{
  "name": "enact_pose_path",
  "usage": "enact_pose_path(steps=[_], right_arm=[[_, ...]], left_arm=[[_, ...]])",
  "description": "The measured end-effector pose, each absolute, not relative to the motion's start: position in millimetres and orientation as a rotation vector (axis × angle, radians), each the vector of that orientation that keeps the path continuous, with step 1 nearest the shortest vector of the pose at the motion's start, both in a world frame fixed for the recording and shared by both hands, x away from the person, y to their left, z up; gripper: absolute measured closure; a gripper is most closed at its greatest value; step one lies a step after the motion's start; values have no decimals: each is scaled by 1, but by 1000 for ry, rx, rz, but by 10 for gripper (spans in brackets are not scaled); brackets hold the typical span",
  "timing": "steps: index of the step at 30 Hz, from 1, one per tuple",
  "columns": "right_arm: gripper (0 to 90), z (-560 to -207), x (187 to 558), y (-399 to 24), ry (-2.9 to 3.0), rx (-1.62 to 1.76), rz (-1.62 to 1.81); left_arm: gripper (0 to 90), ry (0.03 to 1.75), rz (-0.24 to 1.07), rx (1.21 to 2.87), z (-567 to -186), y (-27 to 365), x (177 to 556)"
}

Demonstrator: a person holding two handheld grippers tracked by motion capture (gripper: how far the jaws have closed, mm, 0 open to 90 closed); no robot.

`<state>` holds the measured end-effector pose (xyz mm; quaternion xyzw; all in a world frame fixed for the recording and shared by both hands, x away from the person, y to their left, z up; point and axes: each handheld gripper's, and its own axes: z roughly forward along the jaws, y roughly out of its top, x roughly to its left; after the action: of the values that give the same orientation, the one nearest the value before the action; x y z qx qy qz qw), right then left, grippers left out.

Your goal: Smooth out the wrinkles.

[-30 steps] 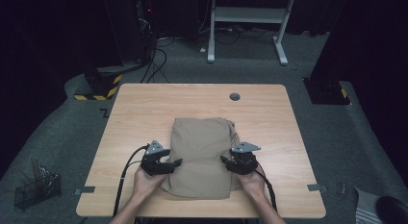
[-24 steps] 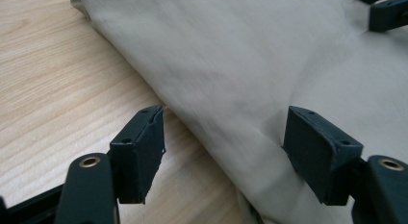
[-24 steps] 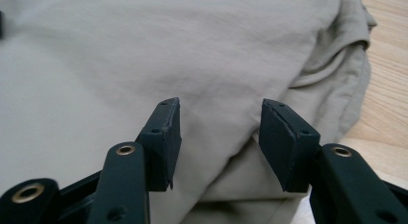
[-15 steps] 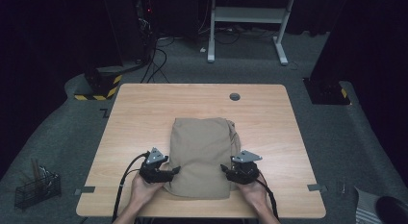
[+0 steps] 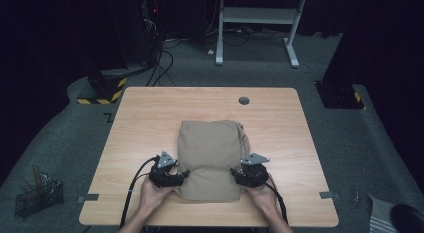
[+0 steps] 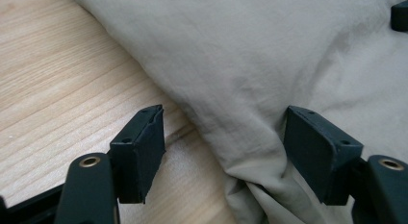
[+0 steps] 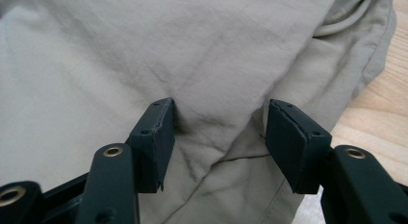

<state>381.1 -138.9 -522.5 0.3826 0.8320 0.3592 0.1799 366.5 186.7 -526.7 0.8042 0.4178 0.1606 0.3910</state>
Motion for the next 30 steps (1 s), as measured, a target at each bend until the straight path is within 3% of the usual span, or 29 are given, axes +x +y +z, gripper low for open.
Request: enact_pose_path(steps=[24,30], right_arm=[[435,-523,434,-139,2268,1211,996],[440,-523,435,-143,2264,1222,1002]], left_arm=[[275,1125,459,2037,-527,175,422],[274,1138,432,2035,-524,177,420]])
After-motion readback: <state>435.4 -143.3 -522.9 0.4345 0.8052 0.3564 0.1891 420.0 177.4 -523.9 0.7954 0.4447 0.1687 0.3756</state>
